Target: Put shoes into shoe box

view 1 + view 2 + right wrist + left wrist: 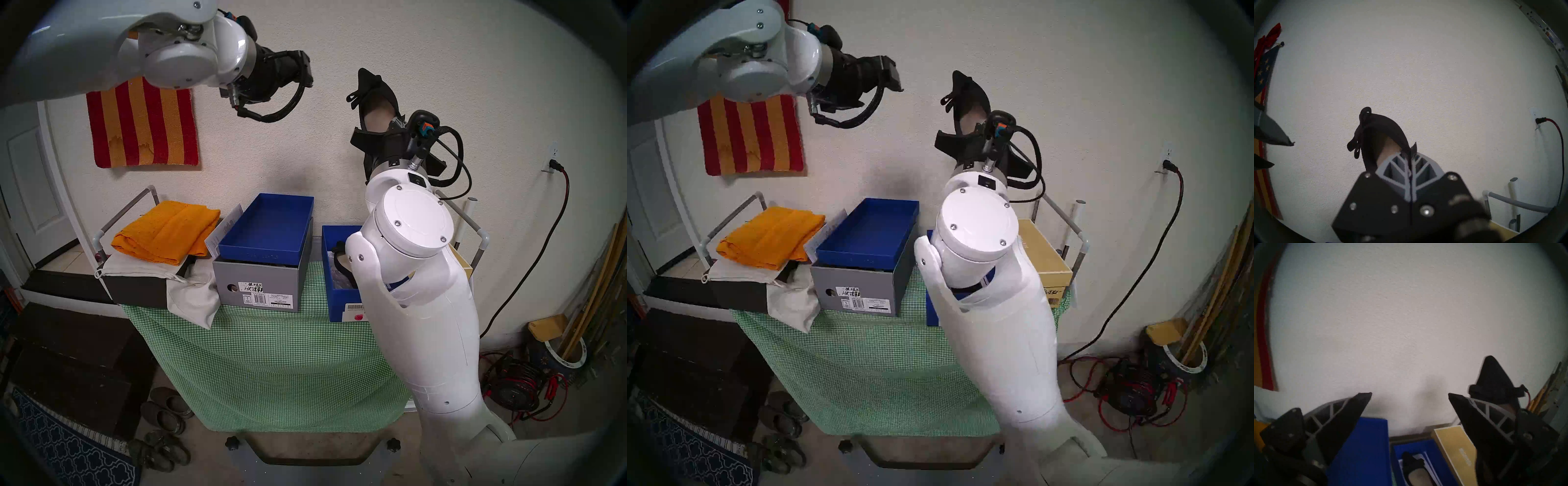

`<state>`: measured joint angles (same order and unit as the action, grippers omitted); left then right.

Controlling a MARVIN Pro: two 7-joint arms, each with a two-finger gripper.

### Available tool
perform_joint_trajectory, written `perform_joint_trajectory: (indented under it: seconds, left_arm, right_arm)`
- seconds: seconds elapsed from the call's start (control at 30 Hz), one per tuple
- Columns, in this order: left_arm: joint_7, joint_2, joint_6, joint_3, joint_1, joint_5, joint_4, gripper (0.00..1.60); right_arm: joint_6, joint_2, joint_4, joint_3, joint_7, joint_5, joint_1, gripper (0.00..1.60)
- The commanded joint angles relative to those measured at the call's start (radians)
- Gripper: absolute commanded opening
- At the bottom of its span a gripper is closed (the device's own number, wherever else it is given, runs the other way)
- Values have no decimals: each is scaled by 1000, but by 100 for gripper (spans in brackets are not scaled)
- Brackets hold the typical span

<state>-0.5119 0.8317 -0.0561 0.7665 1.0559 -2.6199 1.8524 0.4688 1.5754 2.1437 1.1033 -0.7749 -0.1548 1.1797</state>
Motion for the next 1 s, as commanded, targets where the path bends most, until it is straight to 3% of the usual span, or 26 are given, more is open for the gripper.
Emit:
perform_joint_trajectory:
  seconds: [0.0,0.17,0.43,0.73,0.97]
  left_arm:
    - [-74,5,-117,18,7,86,51,160]
    - [-120,14,-211,17,-4,127,83,160]
    - [-192,33,-324,15,-5,144,116,160]
    - [-218,42,-363,17,-9,160,123,160]
    - [-228,45,-377,17,-12,167,125,160]
  right_arm:
    - [83,11,71,14,-30,-50,112,0]
    - [157,14,114,22,-35,-97,175,0]
    - [194,-8,139,5,-39,-115,247,0]
    - [145,-41,95,-14,-92,-177,339,0]
    - [72,-53,59,2,-67,-181,364,0]
